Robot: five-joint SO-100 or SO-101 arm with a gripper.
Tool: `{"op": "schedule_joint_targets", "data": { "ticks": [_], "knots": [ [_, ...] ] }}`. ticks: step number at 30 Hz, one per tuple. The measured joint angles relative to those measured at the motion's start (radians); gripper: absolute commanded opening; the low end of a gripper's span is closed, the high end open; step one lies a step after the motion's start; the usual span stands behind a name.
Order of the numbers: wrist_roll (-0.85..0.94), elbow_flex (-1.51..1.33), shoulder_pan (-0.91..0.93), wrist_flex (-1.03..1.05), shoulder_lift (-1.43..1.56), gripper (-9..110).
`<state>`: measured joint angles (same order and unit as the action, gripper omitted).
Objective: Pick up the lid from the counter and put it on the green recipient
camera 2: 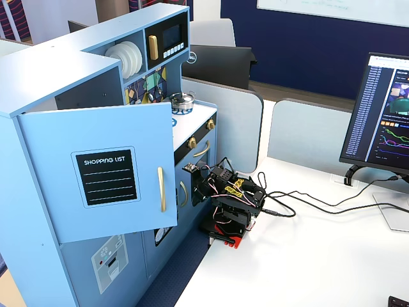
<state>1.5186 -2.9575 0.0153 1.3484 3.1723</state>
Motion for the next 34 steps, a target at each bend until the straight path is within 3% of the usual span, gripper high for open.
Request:
{"op": "schedule_joint_targets", "data": {
  "ticks": [34],
  "knots": [
    [-0.012, -0.008, -0.015, 0.009, 0.009, 2]
  ]
}}
